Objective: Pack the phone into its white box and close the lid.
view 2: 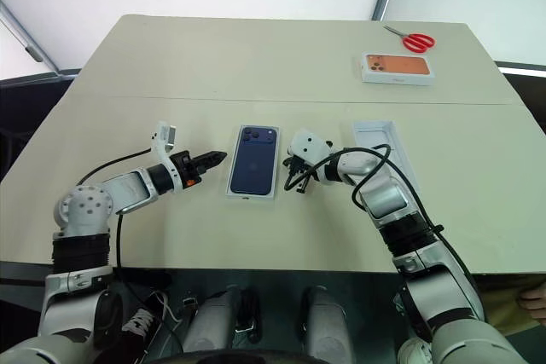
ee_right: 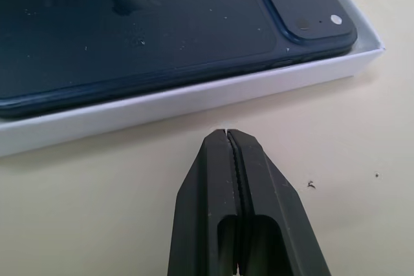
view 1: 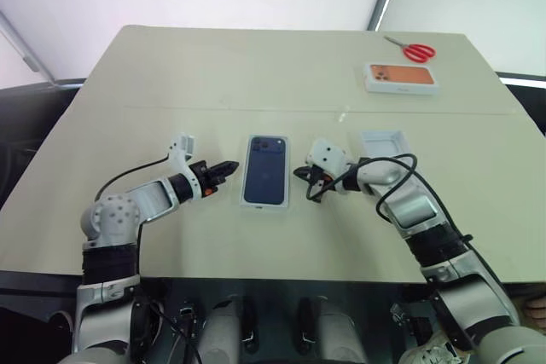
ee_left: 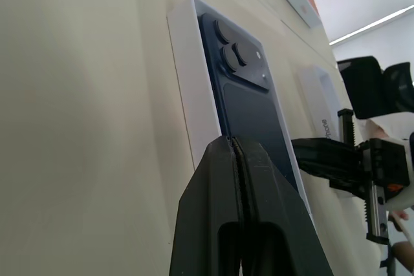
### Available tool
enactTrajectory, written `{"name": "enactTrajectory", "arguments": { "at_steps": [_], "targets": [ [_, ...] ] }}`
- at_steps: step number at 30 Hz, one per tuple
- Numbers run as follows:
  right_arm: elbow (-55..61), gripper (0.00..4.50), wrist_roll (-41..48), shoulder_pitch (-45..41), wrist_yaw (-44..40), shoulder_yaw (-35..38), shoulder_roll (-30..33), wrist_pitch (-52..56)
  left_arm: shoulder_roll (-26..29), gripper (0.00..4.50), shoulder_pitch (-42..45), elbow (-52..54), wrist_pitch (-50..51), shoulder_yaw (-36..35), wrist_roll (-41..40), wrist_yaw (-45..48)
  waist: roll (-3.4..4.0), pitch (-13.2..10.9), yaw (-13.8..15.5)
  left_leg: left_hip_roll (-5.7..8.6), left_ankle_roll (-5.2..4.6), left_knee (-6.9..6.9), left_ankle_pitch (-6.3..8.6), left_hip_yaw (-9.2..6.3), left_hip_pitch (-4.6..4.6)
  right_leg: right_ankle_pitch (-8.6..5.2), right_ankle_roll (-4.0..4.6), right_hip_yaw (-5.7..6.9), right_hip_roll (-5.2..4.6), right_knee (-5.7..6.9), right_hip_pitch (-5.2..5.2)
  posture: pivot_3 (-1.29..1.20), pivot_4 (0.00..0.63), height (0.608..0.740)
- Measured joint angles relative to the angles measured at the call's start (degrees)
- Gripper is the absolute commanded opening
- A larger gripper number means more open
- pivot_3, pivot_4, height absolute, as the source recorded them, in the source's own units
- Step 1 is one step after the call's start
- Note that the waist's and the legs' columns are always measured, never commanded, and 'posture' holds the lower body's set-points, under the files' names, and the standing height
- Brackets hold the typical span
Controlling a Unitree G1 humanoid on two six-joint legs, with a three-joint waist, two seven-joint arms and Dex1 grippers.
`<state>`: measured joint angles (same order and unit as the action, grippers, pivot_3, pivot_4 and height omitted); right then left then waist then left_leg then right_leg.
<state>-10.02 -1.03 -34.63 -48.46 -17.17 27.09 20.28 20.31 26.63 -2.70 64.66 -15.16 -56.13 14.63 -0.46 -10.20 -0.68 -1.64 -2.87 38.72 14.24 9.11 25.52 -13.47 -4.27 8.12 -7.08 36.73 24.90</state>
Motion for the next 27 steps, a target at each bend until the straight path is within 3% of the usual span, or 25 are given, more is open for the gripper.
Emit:
{"name": "enactTrajectory", "arguments": {
  "at_steps": [4,12,27],
  "targets": [
    [-0.3,0.0,-0.5,0.0,0.9,0.1,-0.2,0.0,0.1,0.07,0.1,-1.4,-1.2,4.1,4.7,1.9,0.0,0.0,0.0,0.0,0.0,-0.01,0.0,0.0,0.0,0.0,0.0,0.0,0.0,0.0,0.01,0.0,0.15,0.738],
    [-0.4,0.0,-1.0,0.0,1.4,0.1,-0.2,-0.4,-1.4,0.07,1.5,-2.7,-1.6,5.0,8.1,4.2,0.02,0.0,0.2,0.03,0.0,-0.01,0.0,-0.02,-0.01,0.0,0.01,0.01,-0.07,-0.01,-0.01,0.0,0.15,0.738],
    [-5.2,0.0,-1.6,-0.1,0.4,5.2,8.0,-2.0,-13.4,0.07,14.0,-17.8,-7.3,12.2,18.0,11.3,0.05,0.0,1.3,0.05,-0.14,0.02,0.05,-0.03,0.02,0.03,0.0,0.16,-0.03,-0.47,-0.26,0.0,0.15,0.738]
  ]
}}
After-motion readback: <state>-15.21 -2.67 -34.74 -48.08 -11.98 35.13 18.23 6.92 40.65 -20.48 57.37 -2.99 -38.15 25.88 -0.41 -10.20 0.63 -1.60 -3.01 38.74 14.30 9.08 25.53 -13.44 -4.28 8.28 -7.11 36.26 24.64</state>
